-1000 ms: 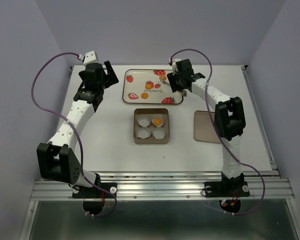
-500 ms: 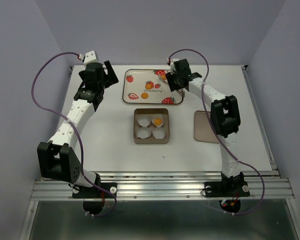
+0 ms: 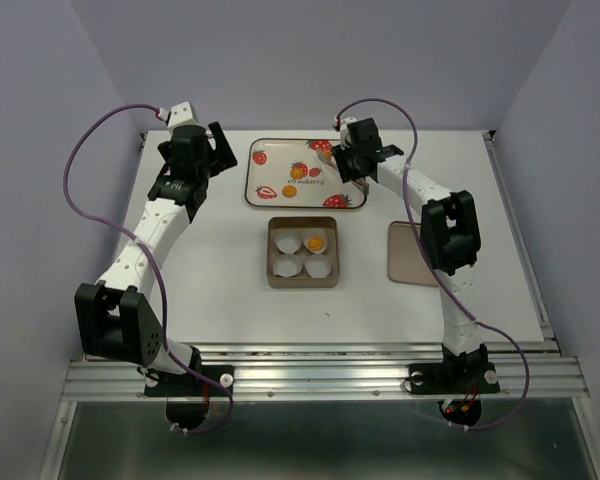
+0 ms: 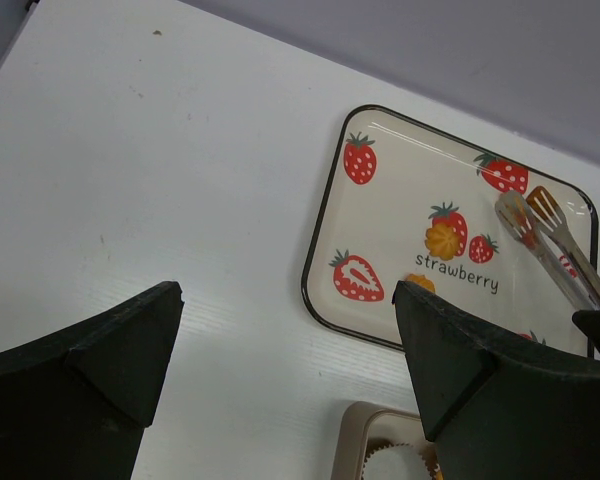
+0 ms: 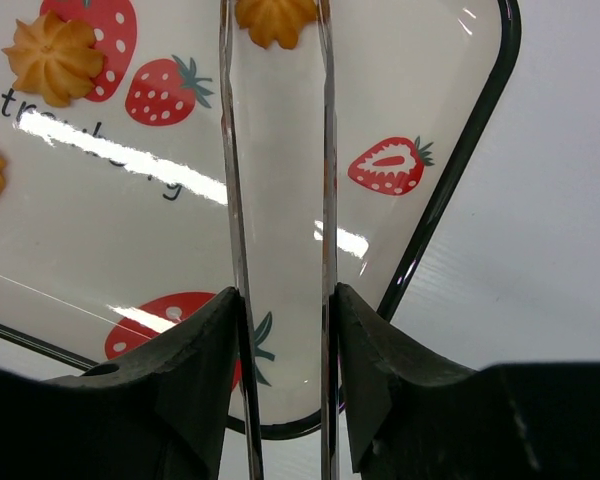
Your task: Pack the cookies
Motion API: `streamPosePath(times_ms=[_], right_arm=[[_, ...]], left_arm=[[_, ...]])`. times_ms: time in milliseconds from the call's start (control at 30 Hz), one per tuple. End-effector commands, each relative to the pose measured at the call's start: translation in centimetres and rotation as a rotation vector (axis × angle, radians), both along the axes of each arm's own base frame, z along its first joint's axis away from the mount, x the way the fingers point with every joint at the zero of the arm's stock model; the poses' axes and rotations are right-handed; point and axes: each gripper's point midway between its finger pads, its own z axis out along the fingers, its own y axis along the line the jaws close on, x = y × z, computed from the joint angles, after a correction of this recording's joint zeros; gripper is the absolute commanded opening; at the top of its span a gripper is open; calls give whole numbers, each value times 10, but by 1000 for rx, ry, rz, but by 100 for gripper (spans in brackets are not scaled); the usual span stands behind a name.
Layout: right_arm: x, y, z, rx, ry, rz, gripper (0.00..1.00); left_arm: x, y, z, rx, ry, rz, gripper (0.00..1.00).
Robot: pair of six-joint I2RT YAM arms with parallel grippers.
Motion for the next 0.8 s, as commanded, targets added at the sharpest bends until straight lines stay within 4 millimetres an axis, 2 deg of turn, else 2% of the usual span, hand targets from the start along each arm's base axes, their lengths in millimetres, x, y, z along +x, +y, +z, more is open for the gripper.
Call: streamPosePath(times_ms=[0, 200, 300, 333, 367, 400, 467, 500, 533, 600, 700, 733, 767], right_arm=[[17, 7, 36, 51, -96, -5, 45], [17, 6, 63, 64, -143, -6, 39], [12, 8, 85, 85, -175, 24, 38], [8, 8, 85, 87, -173, 29, 37], [6, 8, 101, 103, -204, 36, 37], [3, 8, 106, 107, -211, 45, 37], [-5, 7, 107, 113, -210, 54, 37], [-10, 6, 120, 122, -231, 55, 37], [-15, 3, 114, 120, -216, 51, 36], [-25, 6, 118, 141, -206, 76, 36], [-45, 5, 123, 161, -194, 105, 35], [-57, 10, 138, 175, -214, 125, 35], [-67, 12, 131, 170, -195, 137, 35]], left_arm=[[3, 1, 34, -3, -84, -4, 99], [1, 0, 36, -6, -91, -8, 99], [-1, -1, 37, -13, -96, -12, 99], [-1, -1, 38, -17, -100, -15, 99], [-2, -2, 37, -22, -99, -16, 99], [-3, -2, 37, -25, -102, -19, 99], [-4, -3, 36, -29, -102, -22, 99], [-5, -3, 35, -31, -103, -23, 99], [-6, -4, 38, -36, -110, -28, 99], [-8, -5, 34, -39, -104, -35, 99], [-10, -7, 33, -45, -104, -44, 99], [-12, -7, 34, -52, -107, -44, 99], [-12, -8, 33, -55, -105, -48, 99]])
